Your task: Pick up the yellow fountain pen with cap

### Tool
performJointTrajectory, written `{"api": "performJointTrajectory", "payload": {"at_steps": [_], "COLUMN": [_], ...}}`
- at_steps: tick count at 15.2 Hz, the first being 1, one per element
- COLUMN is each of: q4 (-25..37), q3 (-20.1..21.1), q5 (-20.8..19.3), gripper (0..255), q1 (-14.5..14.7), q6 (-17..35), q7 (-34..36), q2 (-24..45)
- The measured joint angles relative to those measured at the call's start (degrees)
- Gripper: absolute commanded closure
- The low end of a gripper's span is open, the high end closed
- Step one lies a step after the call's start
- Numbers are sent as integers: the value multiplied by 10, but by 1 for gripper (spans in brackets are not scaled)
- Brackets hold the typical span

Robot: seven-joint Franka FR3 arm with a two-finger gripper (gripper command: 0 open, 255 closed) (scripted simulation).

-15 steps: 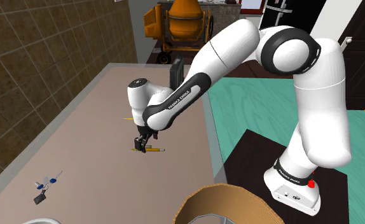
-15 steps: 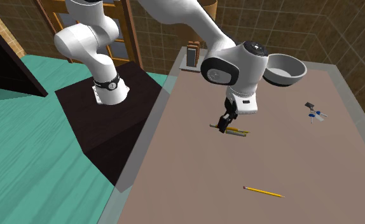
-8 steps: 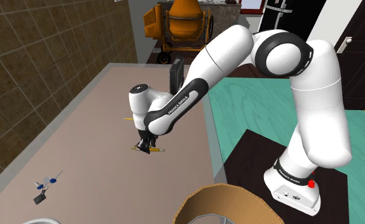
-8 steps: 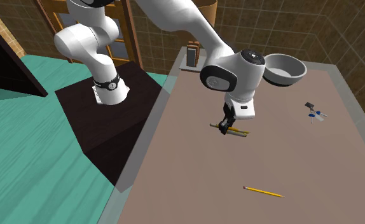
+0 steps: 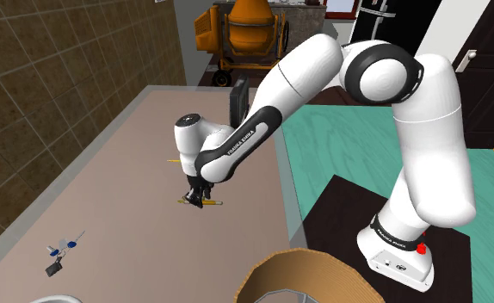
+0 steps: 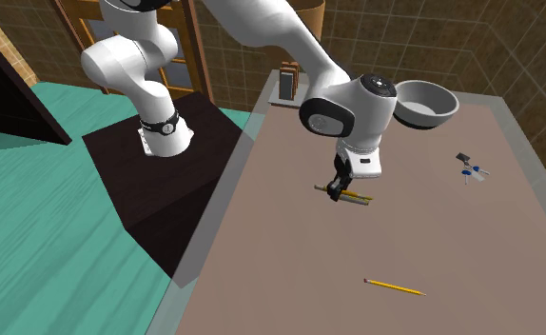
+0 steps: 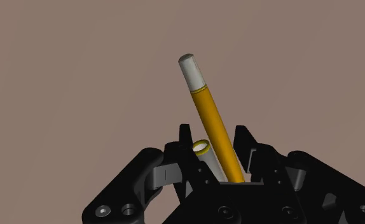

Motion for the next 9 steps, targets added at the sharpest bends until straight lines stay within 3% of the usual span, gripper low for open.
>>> {"api": "performJointTrajectory", "payload": {"at_steps": [9], "q4": [3], "q3": [10], "q5": [15], "gripper": [255], "q1": [-7], "q6": [-44], "q7": [-9], "q2": [-43]}}
